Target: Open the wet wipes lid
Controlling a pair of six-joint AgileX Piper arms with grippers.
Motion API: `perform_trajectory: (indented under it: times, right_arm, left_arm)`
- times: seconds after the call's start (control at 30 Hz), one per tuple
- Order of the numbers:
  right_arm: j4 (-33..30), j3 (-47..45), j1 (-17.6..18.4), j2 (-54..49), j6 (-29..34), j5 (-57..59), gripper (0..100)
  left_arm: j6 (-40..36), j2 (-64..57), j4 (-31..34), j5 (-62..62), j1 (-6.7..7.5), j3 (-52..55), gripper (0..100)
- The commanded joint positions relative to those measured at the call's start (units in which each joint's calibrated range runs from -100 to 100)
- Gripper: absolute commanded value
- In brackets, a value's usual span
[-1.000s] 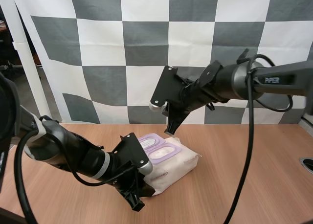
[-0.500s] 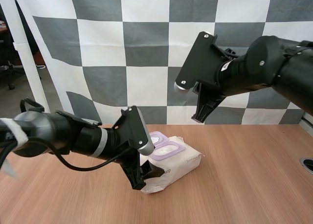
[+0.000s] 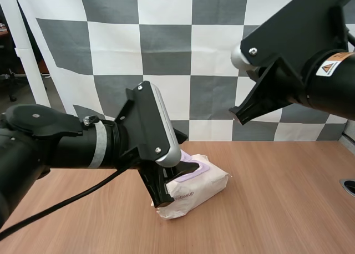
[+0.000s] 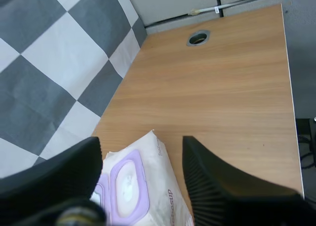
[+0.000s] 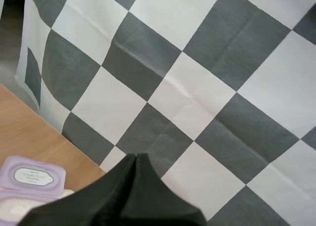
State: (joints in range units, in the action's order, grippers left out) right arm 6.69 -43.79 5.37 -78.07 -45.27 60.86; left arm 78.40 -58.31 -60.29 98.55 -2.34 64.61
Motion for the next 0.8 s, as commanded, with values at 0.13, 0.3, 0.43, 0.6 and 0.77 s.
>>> perform_trajectory:
  times: [0.13,0.3,0.43,0.6,0.77]
  right_arm:
    - [0.1,-4.3,0.0,-4.6,4.1,-4.6,0]
    - [0.7,-8.4,0.0,-8.5,7.8,-9.4,0]
    - [0.6,-11.8,0.0,-12.2,8.8,-12.4,0]
    - [0.1,-17.8,0.0,-17.6,8.8,-25.6,0]
    - [-2.5,-26.0,0.0,-21.0,8.8,-35.5,0]
  left_arm:
    - [-7.9,-12.3,1.4,-11.5,-0.06,0.0,0]
    - [-13.2,-21.5,1.3,-13.7,-0.06,0.0,0]
    - [-17.3,-27.5,1.3,-34.1,-0.06,0.0,0]
    - [-27.1,-29.2,6.9,-51.5,0.11,0.1,0]
    - [-27.6,-30.8,16.5,-54.4,1.27,7.0,0]
